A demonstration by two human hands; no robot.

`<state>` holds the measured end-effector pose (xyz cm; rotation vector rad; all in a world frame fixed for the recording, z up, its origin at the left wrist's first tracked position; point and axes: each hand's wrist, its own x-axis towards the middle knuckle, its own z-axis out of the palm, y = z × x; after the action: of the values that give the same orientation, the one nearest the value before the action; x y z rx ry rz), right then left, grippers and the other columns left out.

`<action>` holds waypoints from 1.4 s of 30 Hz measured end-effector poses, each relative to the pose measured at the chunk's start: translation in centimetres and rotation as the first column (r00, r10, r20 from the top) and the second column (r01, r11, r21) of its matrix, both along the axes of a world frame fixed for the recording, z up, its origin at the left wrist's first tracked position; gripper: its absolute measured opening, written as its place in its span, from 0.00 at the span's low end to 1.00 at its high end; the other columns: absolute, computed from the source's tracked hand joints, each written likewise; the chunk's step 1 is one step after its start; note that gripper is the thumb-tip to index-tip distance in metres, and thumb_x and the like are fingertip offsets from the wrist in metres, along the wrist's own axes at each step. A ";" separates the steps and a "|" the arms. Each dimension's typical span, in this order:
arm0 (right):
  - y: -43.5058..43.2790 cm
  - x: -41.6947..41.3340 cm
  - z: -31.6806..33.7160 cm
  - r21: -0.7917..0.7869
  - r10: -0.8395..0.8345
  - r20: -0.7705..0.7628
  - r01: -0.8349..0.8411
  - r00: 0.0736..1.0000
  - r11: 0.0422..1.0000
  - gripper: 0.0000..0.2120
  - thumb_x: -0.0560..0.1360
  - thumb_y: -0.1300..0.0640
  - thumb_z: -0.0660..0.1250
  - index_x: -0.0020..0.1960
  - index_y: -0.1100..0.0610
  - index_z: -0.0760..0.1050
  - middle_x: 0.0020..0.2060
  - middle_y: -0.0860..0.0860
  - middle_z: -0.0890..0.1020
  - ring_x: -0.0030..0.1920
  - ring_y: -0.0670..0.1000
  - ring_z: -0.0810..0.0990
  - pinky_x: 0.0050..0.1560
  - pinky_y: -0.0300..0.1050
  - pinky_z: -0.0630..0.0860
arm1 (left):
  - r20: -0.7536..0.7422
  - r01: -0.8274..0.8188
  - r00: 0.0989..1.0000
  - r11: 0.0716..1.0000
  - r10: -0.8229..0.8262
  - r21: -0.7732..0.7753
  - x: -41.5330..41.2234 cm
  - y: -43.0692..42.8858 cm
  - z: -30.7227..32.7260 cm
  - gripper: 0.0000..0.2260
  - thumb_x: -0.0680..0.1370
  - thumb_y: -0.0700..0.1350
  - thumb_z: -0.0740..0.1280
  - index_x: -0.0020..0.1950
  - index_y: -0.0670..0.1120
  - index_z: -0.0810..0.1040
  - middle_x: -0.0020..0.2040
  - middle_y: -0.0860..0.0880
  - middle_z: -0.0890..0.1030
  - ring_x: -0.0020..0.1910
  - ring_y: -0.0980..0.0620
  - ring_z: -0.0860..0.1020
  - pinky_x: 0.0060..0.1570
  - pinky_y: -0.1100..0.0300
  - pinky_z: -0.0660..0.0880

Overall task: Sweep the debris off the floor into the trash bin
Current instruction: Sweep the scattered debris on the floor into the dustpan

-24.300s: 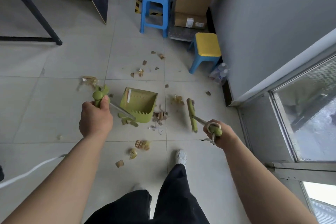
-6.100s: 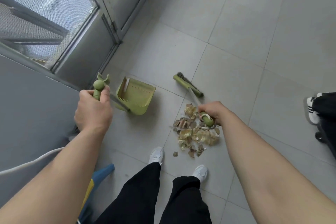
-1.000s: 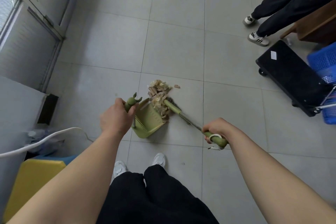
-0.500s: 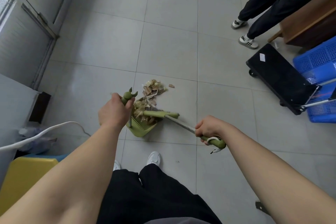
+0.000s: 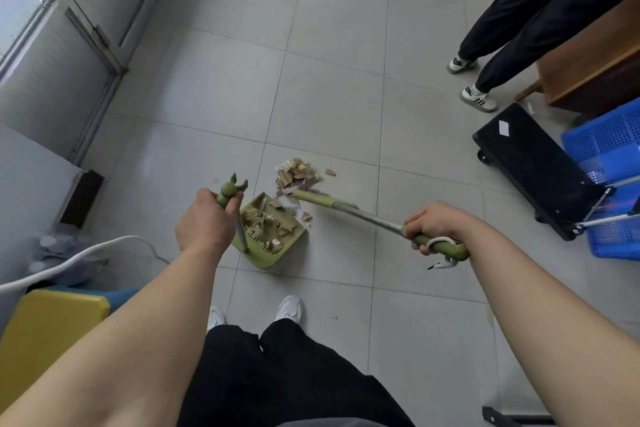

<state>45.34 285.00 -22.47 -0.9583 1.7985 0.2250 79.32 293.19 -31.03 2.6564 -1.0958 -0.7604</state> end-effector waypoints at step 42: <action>-4.0 5.1 -5.9 0.051 0.501 -0.130 -0.499 0.856 0.865 0.08 0.72 0.64 0.65 0.48 0.65 0.80 0.29 0.57 0.76 0.32 0.55 0.73 0.37 0.45 0.73 | 0.000 -0.079 0.997 0.996 0.079 0.041 -0.5 -5.4 -0.8 0.24 0.79 0.64 0.58 0.56 0.43 0.71 0.47 0.44 0.78 0.49 0.39 0.77 0.45 0.51 0.67</action>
<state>50.42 281.01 -28.34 -1.4218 1.6342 0.6457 78.77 287.80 -31.83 2.7144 -0.9789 -0.7781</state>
